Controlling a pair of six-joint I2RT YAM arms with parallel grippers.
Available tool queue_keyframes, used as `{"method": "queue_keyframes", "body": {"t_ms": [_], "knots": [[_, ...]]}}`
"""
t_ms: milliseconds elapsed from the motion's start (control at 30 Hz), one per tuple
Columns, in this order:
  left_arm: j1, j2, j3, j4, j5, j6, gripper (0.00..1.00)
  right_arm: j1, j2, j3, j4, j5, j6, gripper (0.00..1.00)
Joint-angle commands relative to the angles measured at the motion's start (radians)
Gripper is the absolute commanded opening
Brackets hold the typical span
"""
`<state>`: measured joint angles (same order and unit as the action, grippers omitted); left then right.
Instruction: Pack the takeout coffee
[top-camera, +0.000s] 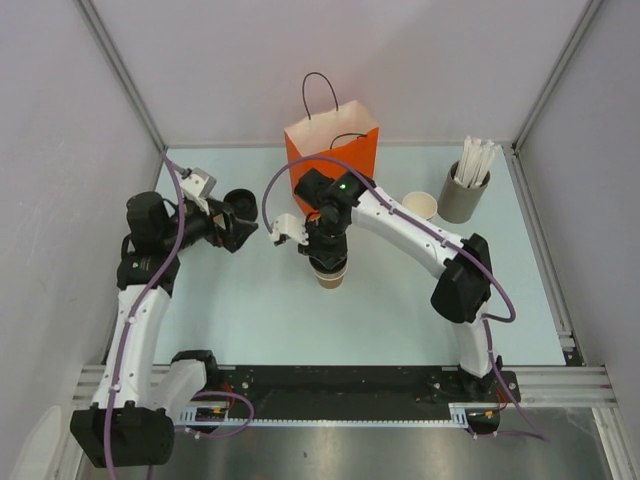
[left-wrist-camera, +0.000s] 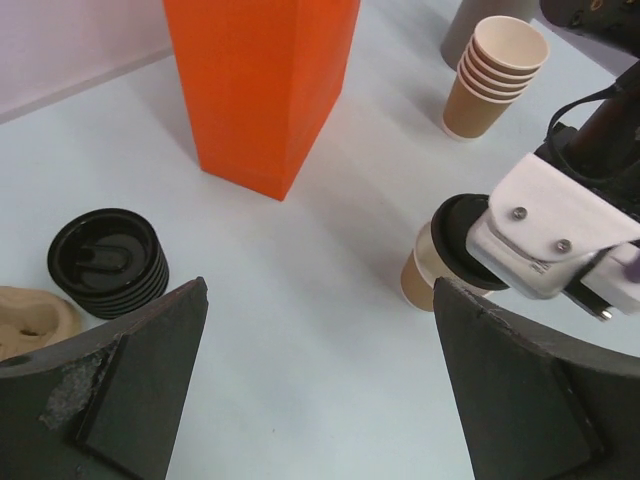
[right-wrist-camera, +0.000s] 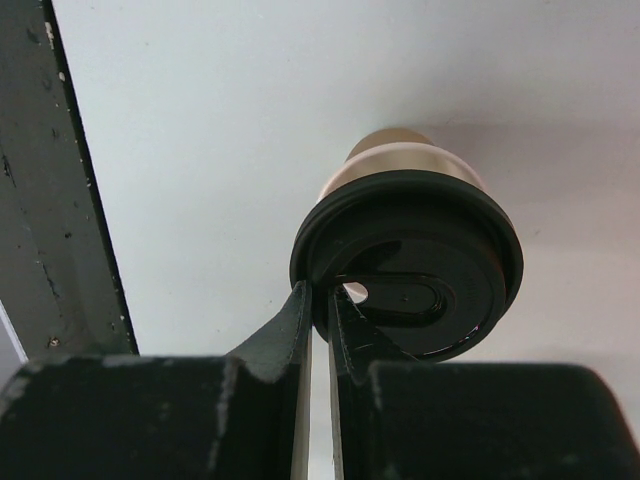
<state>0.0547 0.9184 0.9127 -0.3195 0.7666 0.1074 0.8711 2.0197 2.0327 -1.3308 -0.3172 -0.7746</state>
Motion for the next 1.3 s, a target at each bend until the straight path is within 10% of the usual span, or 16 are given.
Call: {"method": "queue_keyframes", "body": {"t_ms": [0, 1267], "knots": [[0.033, -0.036, -0.006, 0.0, -0.029, 0.034, 1.0, -0.004, 0.031, 0.044, -0.027, 0.035, 0.072, 0.02], [0.057, -0.012, -0.051, 0.04, 0.037, 0.005, 0.99, 0.028, 0.114, 0.08, -0.074, 0.081, 0.078, 0.02]]}}
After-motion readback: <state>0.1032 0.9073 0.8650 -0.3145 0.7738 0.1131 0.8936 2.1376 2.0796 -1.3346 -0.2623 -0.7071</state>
